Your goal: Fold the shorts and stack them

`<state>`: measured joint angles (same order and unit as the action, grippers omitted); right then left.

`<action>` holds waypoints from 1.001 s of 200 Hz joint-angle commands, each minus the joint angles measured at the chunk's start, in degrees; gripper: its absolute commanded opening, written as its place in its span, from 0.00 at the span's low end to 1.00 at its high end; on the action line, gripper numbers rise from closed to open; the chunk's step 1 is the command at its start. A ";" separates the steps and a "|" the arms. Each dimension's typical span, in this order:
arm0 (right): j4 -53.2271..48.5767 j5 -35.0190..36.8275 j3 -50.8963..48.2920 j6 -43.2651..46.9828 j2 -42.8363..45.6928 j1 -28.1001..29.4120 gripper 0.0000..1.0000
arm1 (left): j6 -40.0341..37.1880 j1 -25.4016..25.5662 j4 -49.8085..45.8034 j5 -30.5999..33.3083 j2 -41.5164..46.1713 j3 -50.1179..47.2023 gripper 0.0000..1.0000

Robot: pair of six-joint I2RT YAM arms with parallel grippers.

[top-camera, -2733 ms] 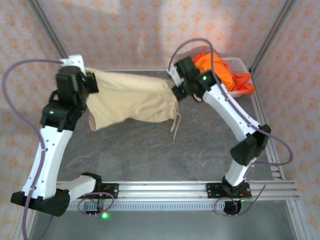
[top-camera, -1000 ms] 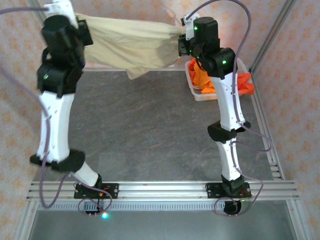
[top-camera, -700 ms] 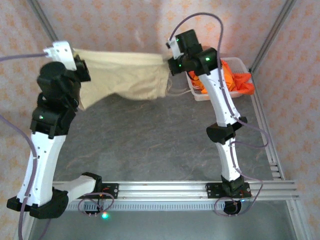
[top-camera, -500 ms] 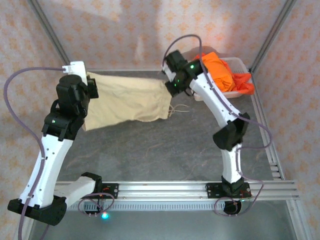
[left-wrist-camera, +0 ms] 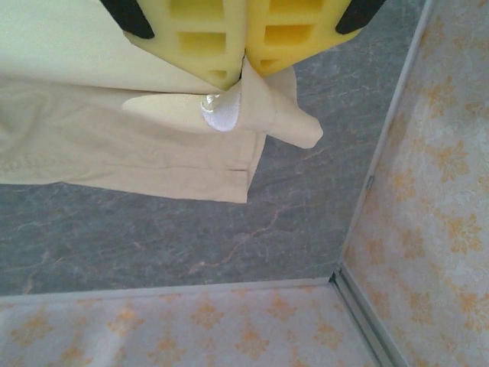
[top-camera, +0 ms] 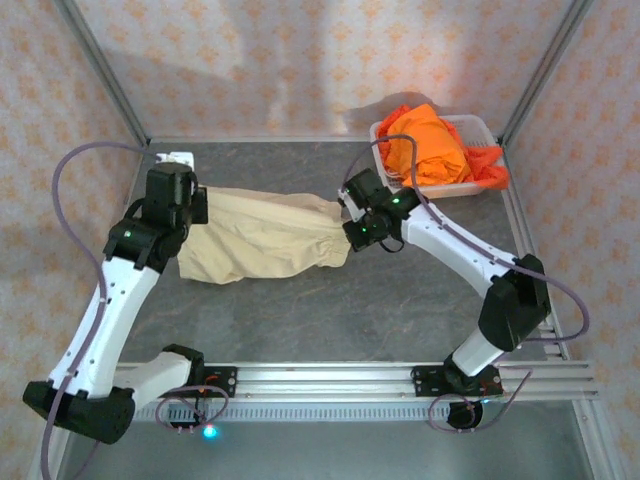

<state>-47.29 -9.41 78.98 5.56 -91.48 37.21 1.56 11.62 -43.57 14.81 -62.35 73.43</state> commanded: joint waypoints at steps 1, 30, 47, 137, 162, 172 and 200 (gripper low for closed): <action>0.73 4.20 2.77 -2.48 -1.65 -0.30 0.09 | -1.91 -0.54 0.74 6.07 -5.20 5.37 0.00; -1.54 7.94 8.82 -2.05 -7.69 -0.51 0.12 | -3.04 -0.70 -0.08 7.68 -15.64 13.17 0.00; -3.70 8.63 12.88 -2.11 -12.28 -1.14 0.13 | -4.08 -0.91 0.42 8.96 -21.12 16.86 0.00; -9.57 5.93 31.92 -2.49 -31.43 -5.67 0.41 | -1.25 -5.00 -5.91 4.10 -49.01 38.03 0.21; -12.65 4.76 39.54 -3.90 -33.99 -7.05 0.65 | 0.56 -6.63 -10.86 -2.86 -55.33 50.19 0.51; -12.93 3.94 41.15 -4.77 -32.83 -7.06 0.71 | 1.37 -6.93 -13.28 -5.09 -56.37 55.37 0.66; -7.74 -6.13 35.60 -10.25 -24.65 -6.36 0.81 | 4.85 -6.90 -13.14 -11.27 -49.79 52.56 0.89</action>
<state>-56.60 -7.49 117.36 0.75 -124.60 30.00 2.61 4.86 -53.01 10.52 -120.88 126.63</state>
